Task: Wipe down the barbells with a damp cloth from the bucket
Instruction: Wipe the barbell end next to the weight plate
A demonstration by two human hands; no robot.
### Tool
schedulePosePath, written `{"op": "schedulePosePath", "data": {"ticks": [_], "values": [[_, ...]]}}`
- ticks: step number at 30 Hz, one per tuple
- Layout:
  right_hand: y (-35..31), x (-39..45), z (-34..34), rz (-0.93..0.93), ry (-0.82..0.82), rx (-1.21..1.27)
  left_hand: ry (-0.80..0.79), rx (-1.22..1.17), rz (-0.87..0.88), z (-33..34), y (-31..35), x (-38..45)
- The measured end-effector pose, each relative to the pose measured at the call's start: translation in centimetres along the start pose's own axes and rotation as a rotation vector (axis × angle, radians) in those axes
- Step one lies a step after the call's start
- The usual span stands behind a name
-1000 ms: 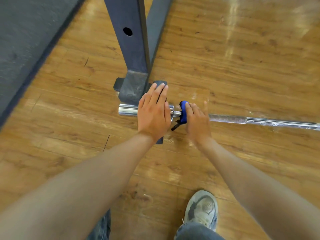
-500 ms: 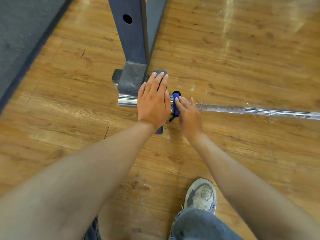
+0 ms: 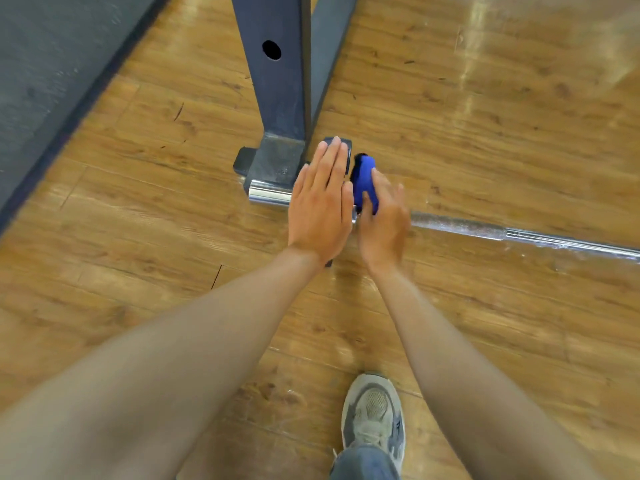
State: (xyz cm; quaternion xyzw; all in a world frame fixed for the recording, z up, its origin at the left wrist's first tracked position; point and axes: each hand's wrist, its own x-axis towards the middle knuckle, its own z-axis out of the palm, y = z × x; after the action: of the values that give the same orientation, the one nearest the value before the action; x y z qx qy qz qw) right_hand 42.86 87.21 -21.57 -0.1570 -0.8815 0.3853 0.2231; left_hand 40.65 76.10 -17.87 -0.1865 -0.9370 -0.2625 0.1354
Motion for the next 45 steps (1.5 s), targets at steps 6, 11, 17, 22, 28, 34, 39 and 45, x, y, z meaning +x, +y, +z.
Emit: {"op": "schedulePosePath", "data": {"ticks": [6,11,17,22,28,34,39,45], "values": [[2.0,-3.0,1.7,-0.174,-0.099,-0.163,-0.071,-0.038,-0.04,0.2,-0.3,4.3],[1.5,5.0,3.3,-0.17,-0.181,-0.15,-0.095,-0.085,-0.067,0.7,-0.6,6.3],[1.5,0.9,1.8,-0.192,-0.178,-0.103,-0.084,0.003,-0.011,0.5,-0.4,6.3],[1.4,6.3,3.8,-0.122,-0.246,-0.235,-0.075,-0.018,-0.031,0.8,-0.4,7.2],[1.2,2.4,2.4,-0.174,-0.242,-0.088,-0.102,-0.048,-0.1,1.2,-0.7,9.5],[1.5,5.1,3.1,-0.169,-0.303,-0.099,-0.11,-0.095,-0.114,0.8,-0.5,10.9],[1.1,6.1,2.7,-0.073,-0.298,-0.089,-0.075,-0.231,-0.145,0.3,-0.3,11.4],[1.4,6.3,1.7,-0.143,-0.383,-0.087,-0.041,-0.197,-0.172,0.8,-0.2,11.2]]}}
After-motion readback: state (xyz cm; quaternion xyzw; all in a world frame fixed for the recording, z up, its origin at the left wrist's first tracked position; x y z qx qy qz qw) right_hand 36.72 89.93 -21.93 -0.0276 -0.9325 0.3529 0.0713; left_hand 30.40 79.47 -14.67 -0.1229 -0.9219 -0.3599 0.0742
